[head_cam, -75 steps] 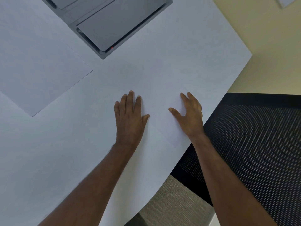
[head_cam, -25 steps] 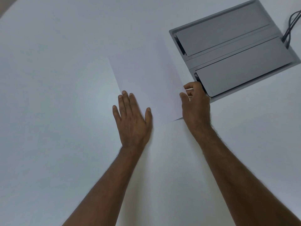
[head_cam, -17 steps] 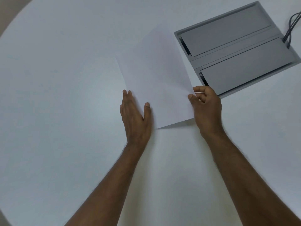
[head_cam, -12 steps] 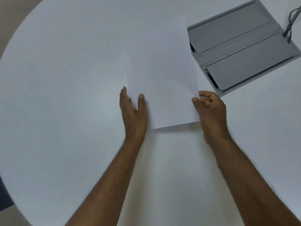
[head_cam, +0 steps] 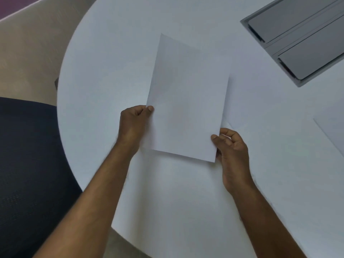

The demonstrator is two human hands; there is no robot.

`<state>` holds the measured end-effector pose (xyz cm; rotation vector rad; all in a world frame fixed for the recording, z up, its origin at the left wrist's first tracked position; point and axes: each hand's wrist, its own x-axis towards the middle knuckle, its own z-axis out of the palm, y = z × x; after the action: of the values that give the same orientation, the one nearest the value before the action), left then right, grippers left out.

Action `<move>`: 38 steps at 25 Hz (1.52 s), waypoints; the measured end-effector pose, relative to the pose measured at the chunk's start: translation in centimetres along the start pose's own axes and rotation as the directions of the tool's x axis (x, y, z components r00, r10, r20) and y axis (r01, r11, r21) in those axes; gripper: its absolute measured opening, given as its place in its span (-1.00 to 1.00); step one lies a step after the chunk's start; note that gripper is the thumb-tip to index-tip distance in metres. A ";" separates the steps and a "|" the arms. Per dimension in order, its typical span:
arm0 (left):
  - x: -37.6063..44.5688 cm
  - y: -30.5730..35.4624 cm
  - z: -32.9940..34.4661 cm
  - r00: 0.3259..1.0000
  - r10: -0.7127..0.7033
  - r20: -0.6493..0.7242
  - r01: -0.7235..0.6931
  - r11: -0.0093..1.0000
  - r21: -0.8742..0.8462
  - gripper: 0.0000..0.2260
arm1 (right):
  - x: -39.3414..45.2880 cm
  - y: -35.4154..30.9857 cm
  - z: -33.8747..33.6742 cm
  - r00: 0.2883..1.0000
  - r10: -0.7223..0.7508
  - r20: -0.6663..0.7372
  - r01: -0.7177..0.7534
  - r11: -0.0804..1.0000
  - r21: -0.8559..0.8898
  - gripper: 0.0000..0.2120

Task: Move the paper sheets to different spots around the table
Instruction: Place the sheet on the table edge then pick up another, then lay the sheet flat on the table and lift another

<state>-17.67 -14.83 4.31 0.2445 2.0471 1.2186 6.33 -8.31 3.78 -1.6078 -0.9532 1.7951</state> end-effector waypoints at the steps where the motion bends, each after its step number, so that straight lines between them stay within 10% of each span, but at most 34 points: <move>1: 0.6 -0.2 -1.8 1.000 0.005 0.015 -0.006 0.999 0.043 -0.77 | -0.9 1.0 1.3 1.000 0.006 0.013 -0.006 1.000 0.008 -0.79; 10: 5.6 -1.7 -11.4 0.992 -0.010 0.125 -0.041 0.915 0.401 -0.76 | -3.1 4.7 7.9 0.959 -0.257 0.121 0.283 0.835 -0.471 -0.67; 18: 8.9 -1.6 -13.9 0.972 0.048 0.230 -0.204 0.656 0.726 -0.77 | -0.9 7.3 9.8 0.824 -0.400 0.401 0.496 0.169 -0.852 -0.20; 23: 5.6 -5.1 -13.0 0.885 0.459 -0.082 -0.214 0.556 0.803 -0.62 | -1.0 9.1 10.5 0.814 -0.444 0.375 0.457 0.089 -0.885 -0.15; 28: 1.3 -10.6 -10.7 0.900 0.392 -0.191 -0.150 0.689 0.709 -0.45 | -1.0 9.9 11.5 0.777 -0.521 0.353 0.436 0.040 -0.899 -0.15; 38: 0.9 -13.3 -10.0 0.917 0.378 -0.124 -0.132 0.582 0.803 -0.38 | -1.1 10.5 11.4 0.729 -0.578 0.367 0.438 -0.018 -0.899 -0.20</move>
<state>-22.50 -28.35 -4.26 0.8584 2.7900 0.4064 -4.17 -17.19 -3.55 -1.4690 -2.5574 0.3441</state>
